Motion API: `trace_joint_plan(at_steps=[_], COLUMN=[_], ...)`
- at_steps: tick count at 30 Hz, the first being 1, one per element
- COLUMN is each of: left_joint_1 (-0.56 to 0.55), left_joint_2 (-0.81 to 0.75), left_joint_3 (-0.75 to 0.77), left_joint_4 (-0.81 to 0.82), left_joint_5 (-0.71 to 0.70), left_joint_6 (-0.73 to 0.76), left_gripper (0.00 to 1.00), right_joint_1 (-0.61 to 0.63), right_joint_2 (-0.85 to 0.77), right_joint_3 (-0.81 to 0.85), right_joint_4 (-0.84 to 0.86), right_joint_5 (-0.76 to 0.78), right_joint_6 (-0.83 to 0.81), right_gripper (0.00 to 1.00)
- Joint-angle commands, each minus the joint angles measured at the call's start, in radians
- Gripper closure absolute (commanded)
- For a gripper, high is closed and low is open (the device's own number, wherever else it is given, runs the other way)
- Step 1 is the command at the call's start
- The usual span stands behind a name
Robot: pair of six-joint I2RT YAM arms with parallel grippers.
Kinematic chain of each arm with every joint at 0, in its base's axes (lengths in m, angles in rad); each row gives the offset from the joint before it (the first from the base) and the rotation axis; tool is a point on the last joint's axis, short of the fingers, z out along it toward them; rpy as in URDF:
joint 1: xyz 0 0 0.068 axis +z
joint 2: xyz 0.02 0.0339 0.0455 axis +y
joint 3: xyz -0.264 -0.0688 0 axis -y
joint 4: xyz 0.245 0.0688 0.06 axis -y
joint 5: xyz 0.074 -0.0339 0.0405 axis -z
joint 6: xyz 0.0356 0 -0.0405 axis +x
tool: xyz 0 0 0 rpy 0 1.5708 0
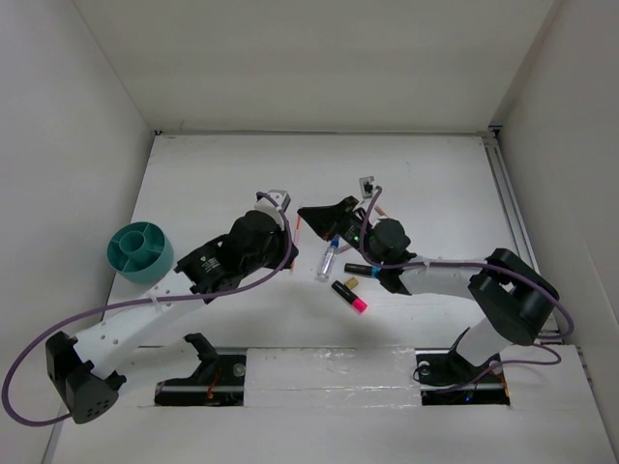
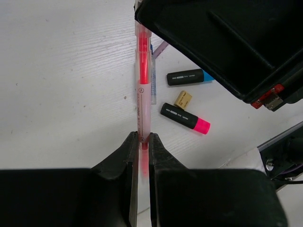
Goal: Sort the stationery into containers
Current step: Close the pen cap on the pen.
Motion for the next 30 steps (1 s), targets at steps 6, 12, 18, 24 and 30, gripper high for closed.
trace_joint_plan(at_steps=[6,12,18,24,30], left_joint_1=[0.004,0.004,0.004,0.004,0.004], left_joint_2=[-0.039,-0.039,-0.028,-0.037,-0.038], left_joint_3=[0.052,0.063,0.084,0.121,0.121], left_joint_4=[0.089,0.118,0.114,0.091,0.114], left_joint_5=[-0.06,-0.079,-0.088,-0.122,-0.166], left_joint_6=[-0.008,-0.026,-0.026,-0.017,-0.017], left_gripper=[1.0,1.0,1.0,1.0,1.0], right_joint_1=[0.04,0.051,0.07,0.07,0.07], right_joint_2=[0.0,0.0,-0.027,-0.067,-0.046], right_joint_3=[-0.014,-0.023,-0.002,0.009,0.007], right_joint_4=[-0.002,0.021,-0.064,-0.17,-0.149], right_joint_5=[-0.012,0.001,0.023,0.055,-0.023], right_joint_6=[-0.07,-0.068,-0.14,-0.168,-0.064], right_gripper=[1.0,1.0,1.0,1.0,1.0])
